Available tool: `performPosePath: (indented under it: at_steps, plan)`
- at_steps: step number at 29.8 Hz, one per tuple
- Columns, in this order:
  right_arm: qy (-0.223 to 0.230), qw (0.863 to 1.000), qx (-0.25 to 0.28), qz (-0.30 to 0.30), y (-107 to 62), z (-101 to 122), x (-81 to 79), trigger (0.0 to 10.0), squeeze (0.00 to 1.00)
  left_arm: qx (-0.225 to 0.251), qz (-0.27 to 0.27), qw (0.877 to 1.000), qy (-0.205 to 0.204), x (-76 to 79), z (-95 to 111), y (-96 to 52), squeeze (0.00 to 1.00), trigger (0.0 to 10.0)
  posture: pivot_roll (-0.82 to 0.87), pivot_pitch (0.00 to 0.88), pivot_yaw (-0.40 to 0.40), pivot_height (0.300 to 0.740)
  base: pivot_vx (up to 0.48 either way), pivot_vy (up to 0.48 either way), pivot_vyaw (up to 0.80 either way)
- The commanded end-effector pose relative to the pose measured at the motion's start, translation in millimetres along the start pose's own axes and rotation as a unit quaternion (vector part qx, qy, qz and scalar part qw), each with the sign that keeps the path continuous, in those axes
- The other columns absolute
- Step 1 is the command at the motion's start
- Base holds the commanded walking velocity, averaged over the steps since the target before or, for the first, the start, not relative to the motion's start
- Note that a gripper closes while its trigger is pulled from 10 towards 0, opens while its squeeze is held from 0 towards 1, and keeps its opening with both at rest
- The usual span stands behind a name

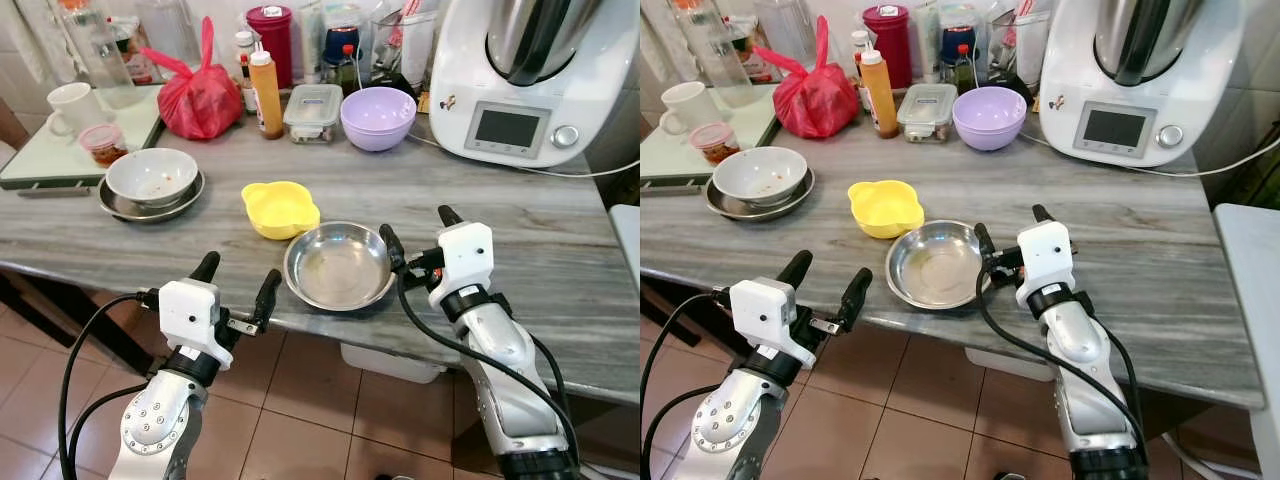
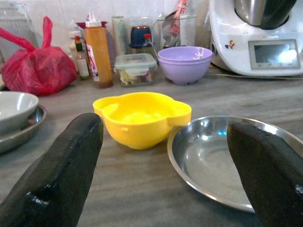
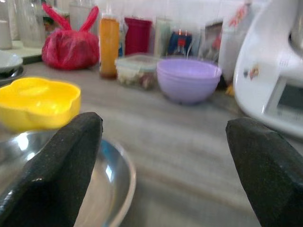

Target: Setting the table

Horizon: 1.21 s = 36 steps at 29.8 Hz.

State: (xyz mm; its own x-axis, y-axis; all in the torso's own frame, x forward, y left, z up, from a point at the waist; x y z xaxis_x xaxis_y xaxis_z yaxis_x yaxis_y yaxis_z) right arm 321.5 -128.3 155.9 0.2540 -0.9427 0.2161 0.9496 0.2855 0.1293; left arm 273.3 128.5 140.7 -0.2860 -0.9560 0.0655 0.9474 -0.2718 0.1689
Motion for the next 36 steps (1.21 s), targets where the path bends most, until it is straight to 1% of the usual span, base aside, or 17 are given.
performPosePath:
  at_steps: [1,2,4,5,6,8,10,12,13,15,18,20,22,26,29,34,36]
  plan:
    - [0.032,0.999,-0.020,0.017,-5.4,1.1,-7.1,10.0,0.00,-0.013,0.030,0.999,0.009,-12.3,-6.0,-1.4,0.00,10.0,-0.11,0.076,0.116,0.740,0.000,0.000,0.00]
    - [0.032,0.999,-0.020,0.017,-5.4,1.1,-7.1,10.0,0.00,-0.013,0.030,0.999,0.009,-12.3,-6.0,-1.4,0.00,10.0,-0.11,0.076,0.116,0.740,0.000,0.000,0.00]
    - [0.032,0.999,-0.020,0.024,-8.2,6.1,-8.1,10.0,0.00,-0.030,0.048,0.998,0.007,-18.2,-13.9,-4.6,0.00,10.0,-0.11,0.076,0.116,0.740,0.000,0.000,0.00]
    - [0.031,0.999,-0.023,0.024,-11.0,6.4,-7.4,10.0,0.00,-0.045,0.059,0.997,0.015,-23.3,-21.5,-9.0,0.00,10.0,-0.12,0.071,0.126,0.740,0.000,0.000,0.00]
    - [0.032,0.999,-0.025,0.024,-11.6,6.2,-7.0,10.0,0.00,-0.048,0.061,0.997,0.018,-24.3,-23.1,-9.7,0.00,10.0,-0.12,0.071,0.126,0.740,0.000,0.000,0.00]
    - [0.034,0.999,-0.038,0.017,-14.8,-0.1,-4.9,10.0,0.00,-0.053,0.068,0.996,0.012,-26.3,-26.4,-12.2,0.00,10.0,-0.12,0.072,0.125,0.740,0.000,0.000,0.00]
    - [0.045,0.996,-0.071,-0.008,-21.5,-16.5,-0.3,10.0,0.00,-0.068,0.098,0.993,0.013,-36.0,-35.0,-20.2,0.00,10.0,-0.11,0.071,0.111,0.740,0.000,0.000,0.00]
    - [0.045,0.996,-0.076,-0.015,-22.9,-18.5,1.1,10.0,0.00,-0.074,0.111,0.991,0.012,-39.5,-37.5,-22.8,0.00,10.0,-0.11,0.071,0.110,0.740,0.000,0.000,0.00]
    - [0.055,0.994,-0.092,-0.019,-24.1,-24.2,-0.2,10.0,0.00,-0.076,0.125,0.989,0.007,-42.6,-40.0,-26.0,0.00,10.0,-0.12,0.068,0.103,0.740,0.000,0.000,0.00]
    - [0.065,0.993,-0.099,-0.025,-24.8,-27.3,-1.0,10.0,0.00,-0.079,0.140,0.987,0.000,-45.0,-41.6,-29.2,0.00,10.0,-0.12,0.065,0.102,0.740,0.000,0.000,-0.27]
    - [0.069,0.992,-0.097,-0.029,-24.9,-27.4,-1.4,10.0,0.00,-0.079,0.140,0.987,-0.002,-45.3,-43.0,-30.8,0.00,10.0,-0.12,0.061,0.104,0.740,0.000,0.000,-0.53]
    - [0.070,0.992,-0.098,-0.029,-24.2,-27.8,-2.3,10.0,0.00,-0.077,0.136,0.988,0.010,-44.7,-42.0,-31.3,0.00,10.0,-0.12,0.061,0.104,0.740,0.000,0.000,-0.41]
    - [0.069,0.993,-0.093,-0.020,-20.8,-26.4,-4.7,10.0,0.00,-0.082,0.143,0.986,0.021,-48.4,-42.7,-40.2,0.00,10.0,-0.12,0.047,0.098,0.740,0.000,0.000,0.00]
    - [0.068,0.993,-0.092,-0.018,-19.4,-26.7,-3.8,10.0,0.00,-0.095,0.154,0.983,0.016,-52.8,-47.7,-48.0,0.00,10.0,-0.12,0.045,0.092,0.740,0.000,0.000,0.00]
    - [0.064,0.993,-0.096,-0.019,-18.4,-28.1,-3.2,10.0,0.00,-0.094,0.153,0.984,0.013,-52.0,-47.7,-45.6,0.00,10.0,-0.11,0.045,0.089,0.740,0.000,0.000,0.00]
    - [0.068,0.993,-0.098,-0.015,-15.8,-28.8,-4.8,10.0,0.00,-0.087,0.145,0.985,0.019,-47.7,-44.4,-37.5,0.00,10.0,-0.11,0.047,0.086,0.740,0.000,0.000,-0.71]
    - [0.069,0.993,-0.099,-0.014,-15.6,-29.0,-5.2,10.0,0.00,-0.087,0.137,0.987,0.011,-45.4,-43.8,-36.3,0.00,10.0,-0.10,0.049,0.086,0.740,0.000,0.000,-0.77]
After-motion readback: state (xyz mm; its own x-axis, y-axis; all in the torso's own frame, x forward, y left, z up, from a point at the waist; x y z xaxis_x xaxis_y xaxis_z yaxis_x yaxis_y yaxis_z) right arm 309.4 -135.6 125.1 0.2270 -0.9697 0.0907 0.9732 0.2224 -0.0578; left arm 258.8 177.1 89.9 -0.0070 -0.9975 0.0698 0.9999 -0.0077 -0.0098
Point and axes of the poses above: a point about 5 cm out from each wrist's last joint towards the gripper, its own y axis pointing out of the wrist towards the gripper, its own z axis along the axis of the wrist's last joint, x = y × z, the point moved 4 cm from there along y, pointing out of the wrist towards the gripper, and after that the axes turned 4 degrees about -y, right-handed, at the moved point
